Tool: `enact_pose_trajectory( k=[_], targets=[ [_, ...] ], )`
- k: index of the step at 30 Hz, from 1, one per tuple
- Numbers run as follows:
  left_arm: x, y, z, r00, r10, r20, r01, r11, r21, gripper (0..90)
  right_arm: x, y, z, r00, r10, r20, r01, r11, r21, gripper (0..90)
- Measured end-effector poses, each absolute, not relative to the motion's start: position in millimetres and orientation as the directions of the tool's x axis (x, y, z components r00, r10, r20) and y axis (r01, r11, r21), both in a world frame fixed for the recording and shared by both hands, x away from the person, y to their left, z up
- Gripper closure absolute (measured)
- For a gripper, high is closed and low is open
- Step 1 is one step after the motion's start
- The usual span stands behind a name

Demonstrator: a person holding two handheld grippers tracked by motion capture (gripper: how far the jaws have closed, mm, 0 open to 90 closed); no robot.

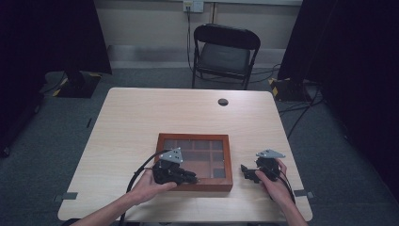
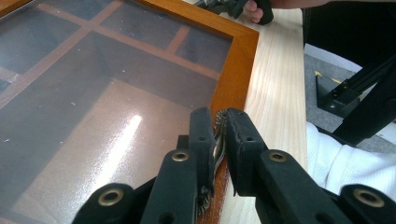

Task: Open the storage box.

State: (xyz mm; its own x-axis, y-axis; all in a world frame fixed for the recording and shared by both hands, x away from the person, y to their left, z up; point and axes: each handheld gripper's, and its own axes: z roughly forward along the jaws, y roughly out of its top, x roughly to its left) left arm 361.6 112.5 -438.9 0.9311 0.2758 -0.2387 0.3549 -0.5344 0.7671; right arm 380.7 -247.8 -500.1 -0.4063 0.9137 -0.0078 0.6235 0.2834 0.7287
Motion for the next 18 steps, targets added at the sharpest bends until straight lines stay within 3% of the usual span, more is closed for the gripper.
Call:
enact_pose_trajectory(
  k=[18],
  targets=[
    [366.2,115.3,-421.5,0.927,0.271,-0.259,0.366,-0.510,0.779,81.1,380.8,-247.8,-500.1,-0.407,0.914,-0.008,0.623,0.284,0.729,10.9]
  ],
)
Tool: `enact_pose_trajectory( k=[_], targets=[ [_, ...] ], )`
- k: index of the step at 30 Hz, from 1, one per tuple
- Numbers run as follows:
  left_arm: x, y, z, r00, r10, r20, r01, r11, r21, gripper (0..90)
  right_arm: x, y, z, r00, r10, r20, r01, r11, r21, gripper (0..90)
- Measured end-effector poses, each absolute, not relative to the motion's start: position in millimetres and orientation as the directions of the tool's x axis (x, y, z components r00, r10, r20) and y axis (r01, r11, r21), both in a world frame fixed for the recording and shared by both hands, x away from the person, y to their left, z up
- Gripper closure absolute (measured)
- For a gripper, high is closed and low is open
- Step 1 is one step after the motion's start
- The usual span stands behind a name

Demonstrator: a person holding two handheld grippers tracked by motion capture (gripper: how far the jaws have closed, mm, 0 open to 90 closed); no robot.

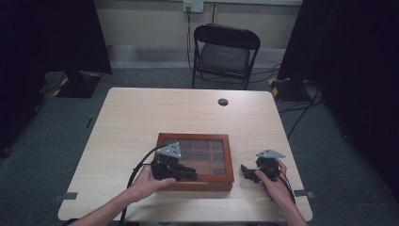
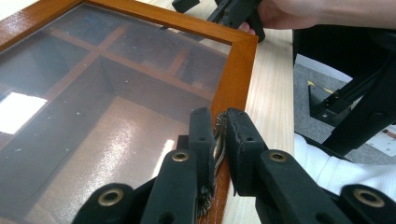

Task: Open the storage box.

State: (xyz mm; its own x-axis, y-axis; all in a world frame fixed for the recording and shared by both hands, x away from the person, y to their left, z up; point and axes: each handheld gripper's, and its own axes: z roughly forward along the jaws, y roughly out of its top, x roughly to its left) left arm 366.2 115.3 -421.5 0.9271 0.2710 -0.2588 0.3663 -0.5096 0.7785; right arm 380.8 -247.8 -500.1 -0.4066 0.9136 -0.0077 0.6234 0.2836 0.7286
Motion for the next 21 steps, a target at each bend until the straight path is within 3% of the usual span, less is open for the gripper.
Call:
enact_pose_trajectory(
  k=[21],
  targets=[
    [372.4,114.2,-403.3,0.911,0.291,-0.292,0.405,-0.508,0.760,80.9,381.0,-248.0,-500.1,-0.407,0.914,-0.009,0.623,0.285,0.728,10.8]
  ],
)
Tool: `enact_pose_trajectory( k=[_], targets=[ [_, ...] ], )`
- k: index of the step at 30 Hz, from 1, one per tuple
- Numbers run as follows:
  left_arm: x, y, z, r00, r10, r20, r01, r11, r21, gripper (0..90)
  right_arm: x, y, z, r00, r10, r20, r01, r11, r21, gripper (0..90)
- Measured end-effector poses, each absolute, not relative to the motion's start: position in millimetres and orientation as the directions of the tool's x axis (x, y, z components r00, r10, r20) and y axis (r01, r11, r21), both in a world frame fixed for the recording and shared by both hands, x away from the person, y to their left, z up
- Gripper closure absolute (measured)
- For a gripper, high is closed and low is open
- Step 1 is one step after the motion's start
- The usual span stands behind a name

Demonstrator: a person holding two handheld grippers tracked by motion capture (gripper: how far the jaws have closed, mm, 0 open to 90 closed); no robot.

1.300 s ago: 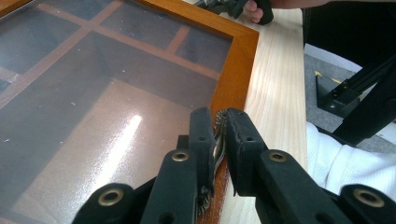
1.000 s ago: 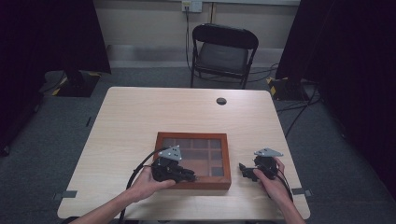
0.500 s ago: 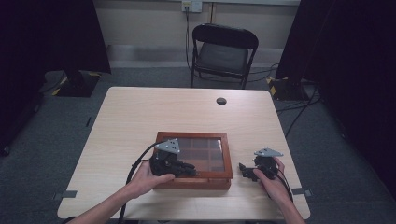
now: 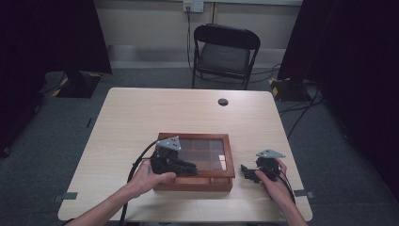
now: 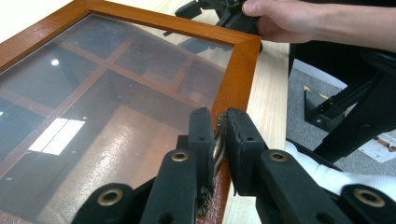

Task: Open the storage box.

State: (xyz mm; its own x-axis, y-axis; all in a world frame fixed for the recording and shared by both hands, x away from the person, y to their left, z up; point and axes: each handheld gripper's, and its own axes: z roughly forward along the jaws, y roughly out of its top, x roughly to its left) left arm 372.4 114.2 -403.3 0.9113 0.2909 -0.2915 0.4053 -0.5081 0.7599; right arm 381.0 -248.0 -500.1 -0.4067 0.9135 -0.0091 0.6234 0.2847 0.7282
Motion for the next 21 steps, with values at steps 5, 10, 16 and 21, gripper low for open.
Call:
enact_pose_trajectory(
  k=[5,10,16,21],
  targets=[
    [372.4,113.3,-404.5,0.906,0.298,-0.299,0.416,-0.511,0.752,80.9,381.0,-248.0,-500.1,-0.407,0.913,-0.009,0.623,0.285,0.728,10.8],
    [374.5,115.7,-397.8,0.904,0.298,-0.305,0.419,-0.491,0.764,80.8,381.1,-248.0,-500.1,-0.407,0.913,-0.009,0.623,0.285,0.728,10.7],
    [375.5,115.3,-394.3,0.906,0.298,-0.300,0.415,-0.494,0.764,80.7,381.1,-247.9,-500.1,-0.407,0.913,-0.008,0.624,0.284,0.728,10.7],
    [378.5,114.9,-388.5,0.903,0.300,-0.307,0.422,-0.492,0.761,80.7,381.7,-248.1,-500.2,-0.412,0.911,-0.010,0.620,0.288,0.730,10.4]
  ],
)
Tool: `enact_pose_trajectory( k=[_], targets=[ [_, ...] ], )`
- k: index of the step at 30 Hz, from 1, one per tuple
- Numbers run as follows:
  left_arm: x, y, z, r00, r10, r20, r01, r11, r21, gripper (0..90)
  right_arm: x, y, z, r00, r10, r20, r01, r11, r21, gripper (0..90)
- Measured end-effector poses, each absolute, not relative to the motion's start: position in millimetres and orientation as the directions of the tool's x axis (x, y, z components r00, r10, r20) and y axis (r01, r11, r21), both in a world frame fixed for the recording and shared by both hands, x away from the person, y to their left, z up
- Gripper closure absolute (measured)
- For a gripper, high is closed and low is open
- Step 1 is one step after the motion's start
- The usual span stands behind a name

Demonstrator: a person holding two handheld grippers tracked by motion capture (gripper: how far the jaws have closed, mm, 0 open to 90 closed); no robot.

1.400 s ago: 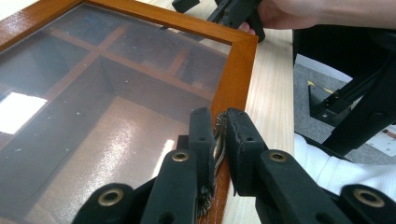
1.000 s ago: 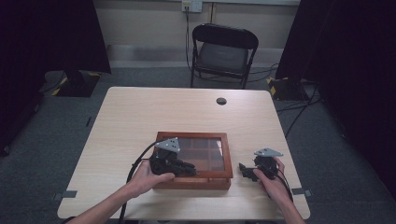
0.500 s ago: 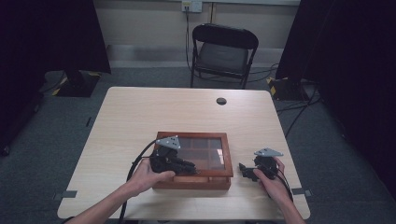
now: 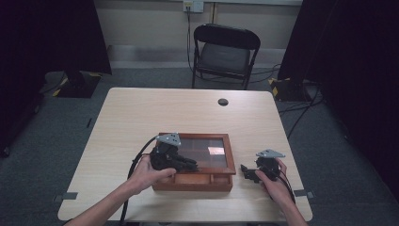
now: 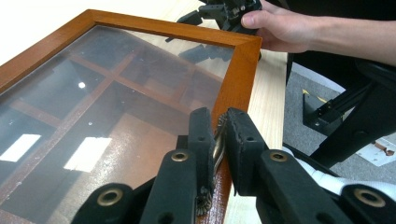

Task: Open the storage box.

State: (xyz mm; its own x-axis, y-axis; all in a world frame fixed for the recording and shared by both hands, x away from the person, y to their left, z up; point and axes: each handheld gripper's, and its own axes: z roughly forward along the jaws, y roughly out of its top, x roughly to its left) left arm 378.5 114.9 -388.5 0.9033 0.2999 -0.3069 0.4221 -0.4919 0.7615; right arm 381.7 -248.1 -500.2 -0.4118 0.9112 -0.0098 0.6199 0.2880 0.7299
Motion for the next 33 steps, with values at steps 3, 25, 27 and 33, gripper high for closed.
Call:
enact_pose_trajectory(
  k=[3,25,27,33],
  targets=[
    [379.4,114.0,-384.0,0.902,0.307,-0.303,0.422,-0.487,0.765,80.7,381.7,-248.1,-500.2,-0.412,0.911,-0.010,0.620,0.288,0.730,10.4],
    [389.3,112.1,-361.2,0.901,0.330,-0.283,0.418,-0.481,0.770,80.7,381.8,-248.1,-500.2,-0.412,0.911,-0.010,0.620,0.288,0.730,10.3],
    [391.0,112.1,-358.3,0.901,0.329,-0.283,0.417,-0.482,0.770,80.8,382.0,-248.1,-500.3,-0.412,0.911,-0.012,0.618,0.289,0.731,10.3],
    [392.4,112.4,-355.4,0.901,0.334,-0.276,0.413,-0.473,0.778,80.7,382.1,-248.1,-500.4,-0.413,0.911,-0.010,0.618,0.289,0.731,10.3]
  ],
)
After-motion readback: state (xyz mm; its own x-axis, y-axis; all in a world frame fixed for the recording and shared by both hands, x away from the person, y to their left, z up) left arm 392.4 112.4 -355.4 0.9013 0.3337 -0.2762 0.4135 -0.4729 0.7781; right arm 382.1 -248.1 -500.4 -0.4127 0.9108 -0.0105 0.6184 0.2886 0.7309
